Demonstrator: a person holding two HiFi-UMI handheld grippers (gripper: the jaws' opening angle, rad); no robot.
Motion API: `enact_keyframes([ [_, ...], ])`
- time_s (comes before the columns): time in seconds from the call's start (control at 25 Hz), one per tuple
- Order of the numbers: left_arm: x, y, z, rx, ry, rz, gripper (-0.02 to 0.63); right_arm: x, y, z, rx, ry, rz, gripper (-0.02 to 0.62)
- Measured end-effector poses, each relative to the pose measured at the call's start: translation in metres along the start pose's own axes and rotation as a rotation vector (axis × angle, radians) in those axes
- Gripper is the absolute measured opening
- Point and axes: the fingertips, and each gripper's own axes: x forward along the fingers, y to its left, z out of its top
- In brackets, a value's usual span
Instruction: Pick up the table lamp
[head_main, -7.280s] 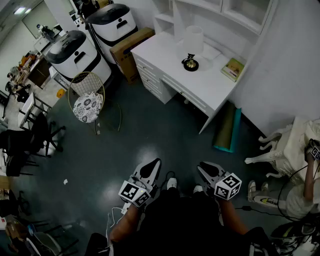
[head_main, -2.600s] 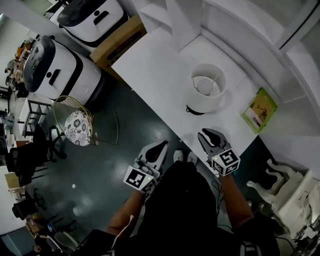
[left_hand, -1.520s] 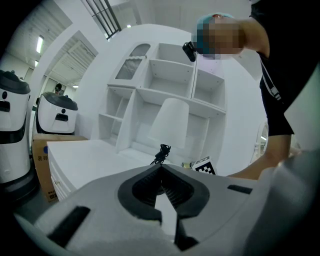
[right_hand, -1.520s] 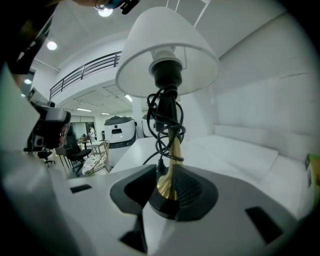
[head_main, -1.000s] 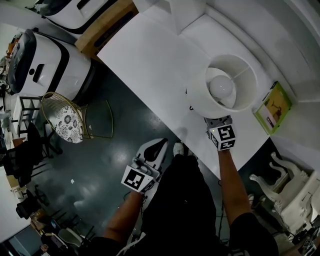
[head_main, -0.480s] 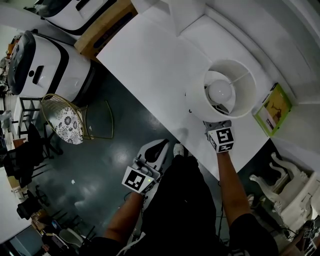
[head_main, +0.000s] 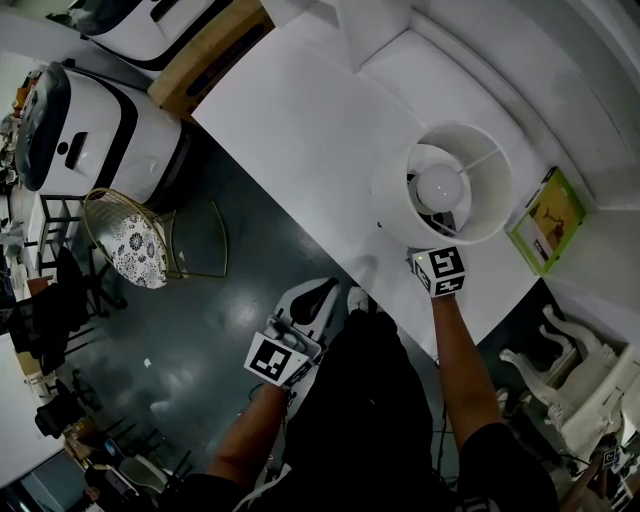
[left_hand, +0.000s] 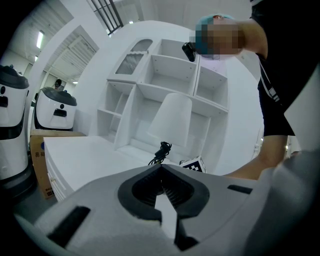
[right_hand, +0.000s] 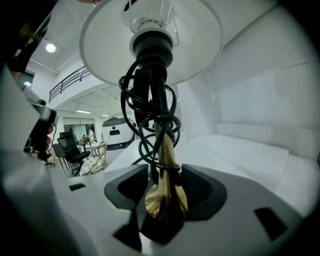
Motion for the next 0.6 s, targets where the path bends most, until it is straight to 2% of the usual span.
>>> enact_keyframes([
  [0.24,0.001,0.002,0.000,-0.003,0.001,0.004,0.018,0.002,-0.002,-0.005,-0.012,0.020,-0.012,0.184],
  [0.44,0.003,0.000,-0.001,-0.005,0.004,0.003,0.018,0.005,-0.009,-0.013,-0.024,0.069,-0.089,0.184],
  [0.6,0.001,-0.001,-0.001,-0.010,0.007,0.004,0.018,0.009,-0.011,-0.010,-0.018,0.095,-0.114,0.183],
])
